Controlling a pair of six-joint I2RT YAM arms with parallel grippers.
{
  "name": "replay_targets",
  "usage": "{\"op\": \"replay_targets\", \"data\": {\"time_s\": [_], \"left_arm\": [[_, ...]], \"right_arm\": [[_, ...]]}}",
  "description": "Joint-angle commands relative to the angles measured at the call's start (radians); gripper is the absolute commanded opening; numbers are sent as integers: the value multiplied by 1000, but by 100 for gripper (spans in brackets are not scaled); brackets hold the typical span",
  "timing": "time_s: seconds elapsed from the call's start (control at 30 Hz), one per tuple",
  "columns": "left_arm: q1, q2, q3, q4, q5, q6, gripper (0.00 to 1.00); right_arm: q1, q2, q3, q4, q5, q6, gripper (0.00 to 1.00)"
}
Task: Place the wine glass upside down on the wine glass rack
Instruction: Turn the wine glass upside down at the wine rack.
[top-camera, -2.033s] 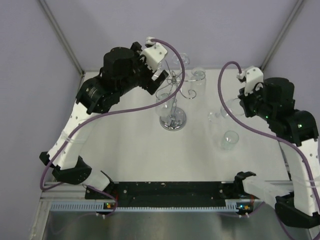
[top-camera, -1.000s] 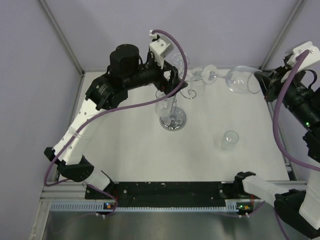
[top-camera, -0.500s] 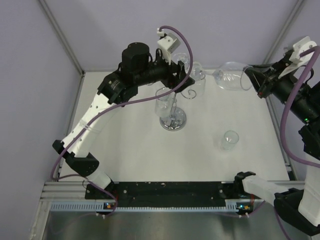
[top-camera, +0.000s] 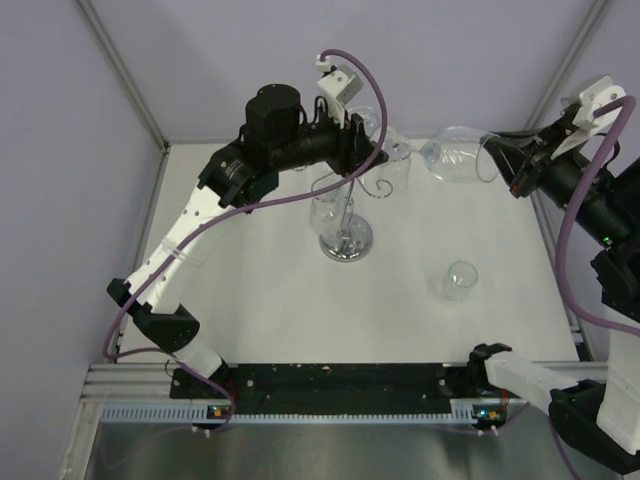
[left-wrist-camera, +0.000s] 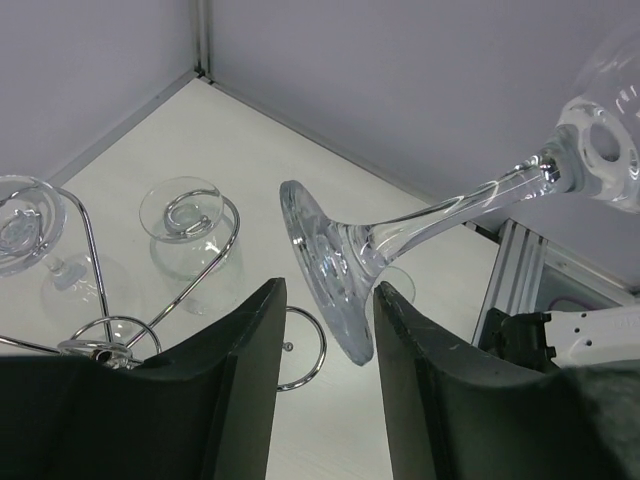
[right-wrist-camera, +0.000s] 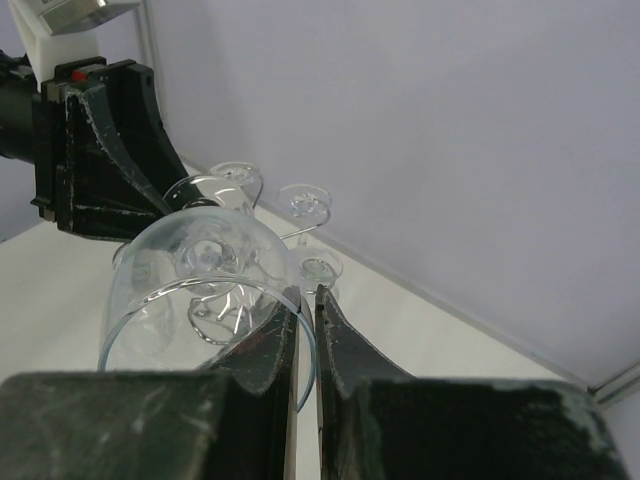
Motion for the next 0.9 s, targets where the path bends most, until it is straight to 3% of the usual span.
{"op": "replay_targets", "data": {"time_s": [0.0,0.23,0.37,0.43,0.7,0.87], "left_arm": [[2,-1,37,55,17,-16,44],[2,13,37,42,16,-16,22],[-1,19,39,40,10,-16,1],[-1,22,42,40,5,-15,0],[0,31,69,43,-41,-7,0],[2,34,82,46,-24,1,0]], "right_arm": [[-7,-18,-14,117,-11,22,0],[-7,-18,-31,126,-19,27,0],[-6,-19,-50,126,-43,26,0],[-6,-21,-67,126,-60,26,1],[-7,-62,-164,117,-117,-2,32],[-6,-82,-213,106,-111,-22,36]]}}
